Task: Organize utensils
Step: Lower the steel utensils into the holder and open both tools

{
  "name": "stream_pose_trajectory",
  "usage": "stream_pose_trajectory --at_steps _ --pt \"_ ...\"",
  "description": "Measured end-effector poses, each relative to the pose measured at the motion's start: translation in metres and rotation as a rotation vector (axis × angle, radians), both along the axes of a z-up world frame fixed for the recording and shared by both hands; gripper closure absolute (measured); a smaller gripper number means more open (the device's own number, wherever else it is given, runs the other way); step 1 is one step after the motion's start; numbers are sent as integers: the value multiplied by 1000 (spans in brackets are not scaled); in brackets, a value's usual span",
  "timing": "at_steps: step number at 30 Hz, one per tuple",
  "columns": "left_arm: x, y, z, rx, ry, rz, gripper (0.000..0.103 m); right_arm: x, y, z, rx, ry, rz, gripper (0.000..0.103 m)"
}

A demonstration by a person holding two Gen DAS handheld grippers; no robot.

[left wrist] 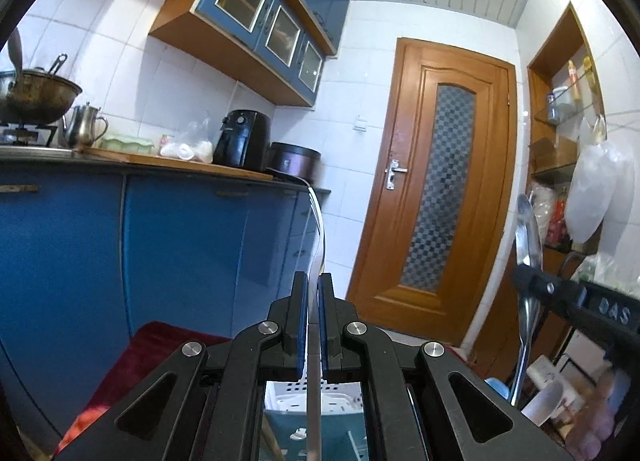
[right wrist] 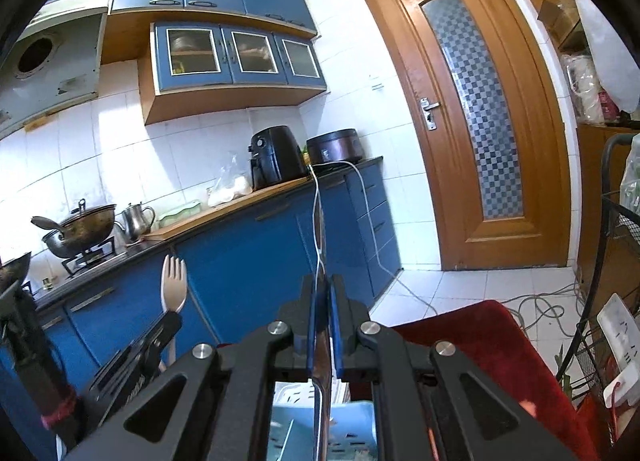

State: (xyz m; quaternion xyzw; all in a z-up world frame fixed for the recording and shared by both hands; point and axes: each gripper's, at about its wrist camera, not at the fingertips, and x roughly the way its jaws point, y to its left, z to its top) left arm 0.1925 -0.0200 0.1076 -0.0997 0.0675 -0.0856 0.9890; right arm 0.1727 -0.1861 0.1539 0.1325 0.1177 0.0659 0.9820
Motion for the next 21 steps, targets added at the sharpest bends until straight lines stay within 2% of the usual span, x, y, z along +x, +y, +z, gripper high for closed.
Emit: stream_pose_trajectory --at_steps 10,21 --pt "-13 -9 -15 79 -67 77 98 5 9 -18 -89 -2 -40 95" --pt "-23 -4 -29 87 9 76 98 -6 10 -31 -116 66 24 94"
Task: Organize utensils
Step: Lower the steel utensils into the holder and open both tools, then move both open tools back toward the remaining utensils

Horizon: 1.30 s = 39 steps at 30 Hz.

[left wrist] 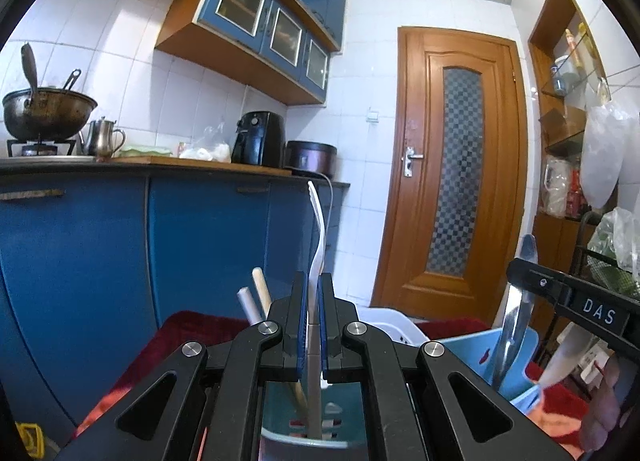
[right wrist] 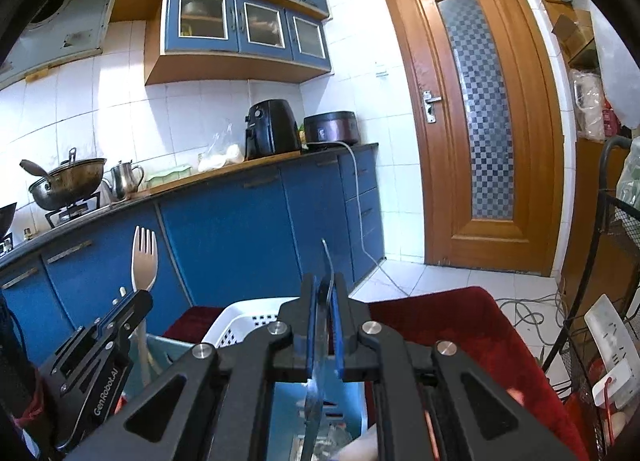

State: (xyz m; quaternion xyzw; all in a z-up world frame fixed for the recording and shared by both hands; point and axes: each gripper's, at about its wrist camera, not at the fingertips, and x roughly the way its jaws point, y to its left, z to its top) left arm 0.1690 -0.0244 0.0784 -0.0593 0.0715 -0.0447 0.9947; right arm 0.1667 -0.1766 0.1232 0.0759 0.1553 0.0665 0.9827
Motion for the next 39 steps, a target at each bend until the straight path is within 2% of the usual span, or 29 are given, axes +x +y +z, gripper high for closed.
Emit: stream_pose_trajectory --at_steps 3,7,9,10,13,19,24,30,39 --pt "-1 2 -3 -23 31 -11 98 -5 -1 0 7 9 17 93" --pt "-3 2 -5 -29 78 -40 93 -11 -4 4 30 14 29 83" --pt "-5 2 -4 -29 85 -52 81 -15 -5 6 41 11 35 80" --pt "-7 2 -3 -31 85 -56 71 -17 -6 7 42 8 37 79" --pt "-14 2 1 -21 85 -63 59 -25 -3 12 32 1 47 75" --pt "-26 5 7 -12 114 -73 57 -45 2 16 15 -1 73 64" --pt "-38 11 13 -31 166 -90 56 -61 4 20 19 9 94 61" --pt "-55 13 18 -1 202 -106 45 -83 5 18 2 33 103 55" --pt "-80 15 19 21 272 -125 42 -107 3 -5 3 139 116 52"
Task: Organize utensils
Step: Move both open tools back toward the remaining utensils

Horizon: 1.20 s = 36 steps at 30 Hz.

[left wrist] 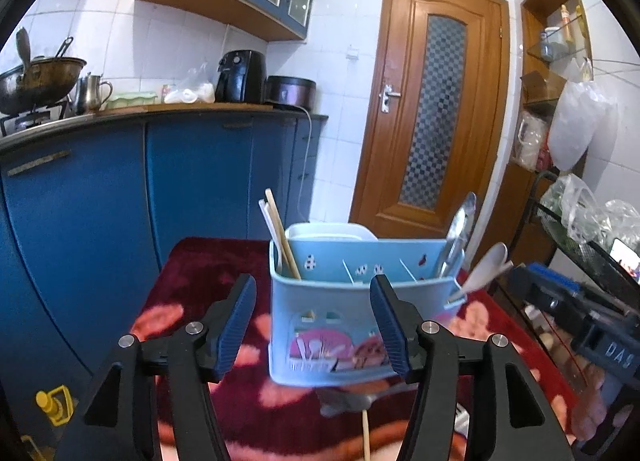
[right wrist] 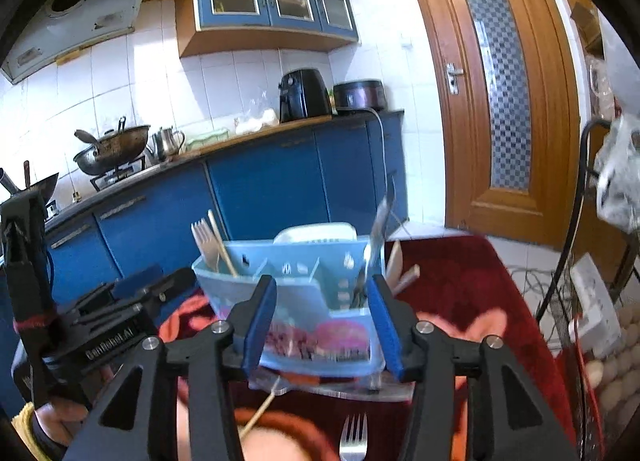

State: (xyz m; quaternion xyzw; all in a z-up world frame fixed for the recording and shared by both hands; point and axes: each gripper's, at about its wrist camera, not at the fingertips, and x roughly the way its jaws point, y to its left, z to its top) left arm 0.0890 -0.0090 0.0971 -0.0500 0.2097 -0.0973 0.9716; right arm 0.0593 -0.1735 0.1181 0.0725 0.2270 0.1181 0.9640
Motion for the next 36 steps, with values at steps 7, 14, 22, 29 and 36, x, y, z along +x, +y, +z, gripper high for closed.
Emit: stream_pose_trajectory --at_steps 7,14,22,29,36 --pt "-15 0 -7 27 56 -6 40 -13 -7 -18 -5 59 -13 50" --pt "-25 -5 -24 53 141 -34 40 -23 -15 -36 -6 120 -27 48" --pt "-29 -12 -40 73 212 -65 40 -28 -26 -56 -9 192 -42 48" --pt "-24 -18 -54 89 273 -79 40 -30 -36 -72 -10 252 -62 44" --pt "-20 -28 -70 123 333 -108 40 -32 -42 -86 -12 303 -69 44"
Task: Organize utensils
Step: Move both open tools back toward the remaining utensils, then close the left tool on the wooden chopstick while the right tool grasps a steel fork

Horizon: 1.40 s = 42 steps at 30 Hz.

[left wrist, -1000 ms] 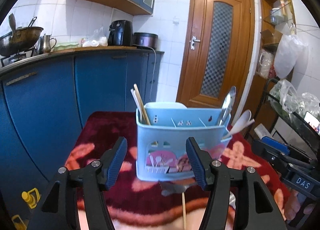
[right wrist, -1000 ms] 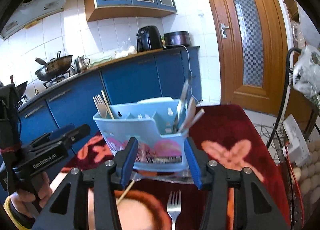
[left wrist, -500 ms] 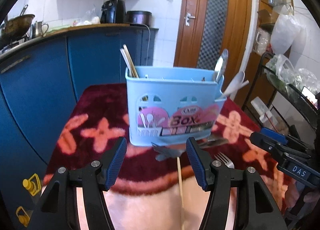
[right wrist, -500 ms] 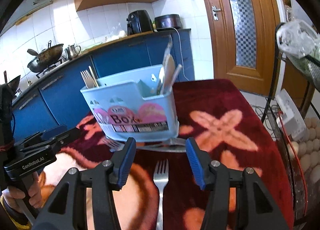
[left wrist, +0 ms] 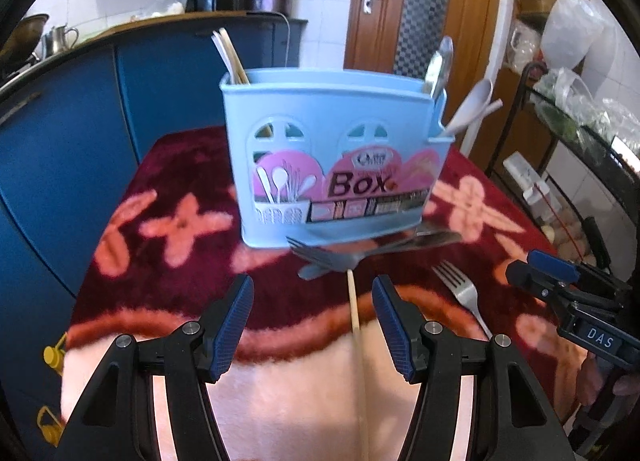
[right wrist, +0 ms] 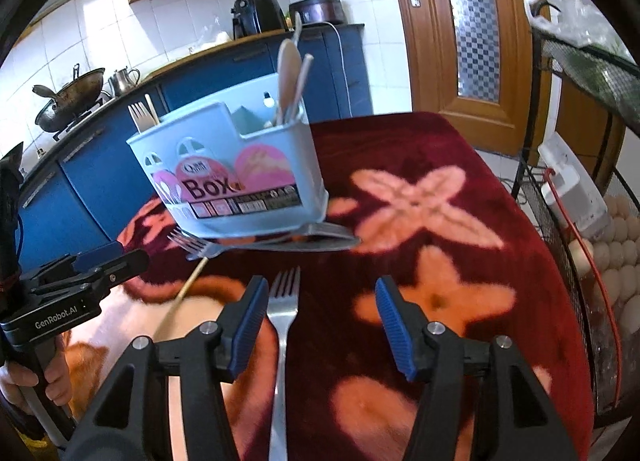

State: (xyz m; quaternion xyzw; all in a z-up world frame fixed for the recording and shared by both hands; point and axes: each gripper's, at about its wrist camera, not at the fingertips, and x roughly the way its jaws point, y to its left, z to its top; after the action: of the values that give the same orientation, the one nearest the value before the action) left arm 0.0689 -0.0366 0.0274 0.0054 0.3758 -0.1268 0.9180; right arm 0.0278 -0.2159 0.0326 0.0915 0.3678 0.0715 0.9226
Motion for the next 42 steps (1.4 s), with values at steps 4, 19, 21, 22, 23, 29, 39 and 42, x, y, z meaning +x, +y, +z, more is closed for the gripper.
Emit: stream_pose_trajectory --at_steps 4,19,21,22,23,29,39,42 --pt "1 -7 -7 17 29 -23 40 -1 -5 -6 8 21 -9 43" --pt "5 -25 -34 61 145 -72 61 -3 -11 -20 7 73 -12 41" --pt "7 -27 -37 58 168 -81 72 -3 -12 -21 11 80 -12 40" --pt "8 -28 -38 57 172 -83 74 -2 -12 -21 13 83 -14 40" --pt "8 -29 -38 62 173 -88 76 -2 -13 -22 16 87 -15 40" --pt "9 -31 -39 50 178 -111 97 -1 -13 -23 26 100 -7 39" --pt "5 -12 -30 -45 154 -81 99 3 -5 -21 26 124 35 39" --pt "4 -1 -25 -86 132 -53 99 7 -2 -22 31 138 53 39"
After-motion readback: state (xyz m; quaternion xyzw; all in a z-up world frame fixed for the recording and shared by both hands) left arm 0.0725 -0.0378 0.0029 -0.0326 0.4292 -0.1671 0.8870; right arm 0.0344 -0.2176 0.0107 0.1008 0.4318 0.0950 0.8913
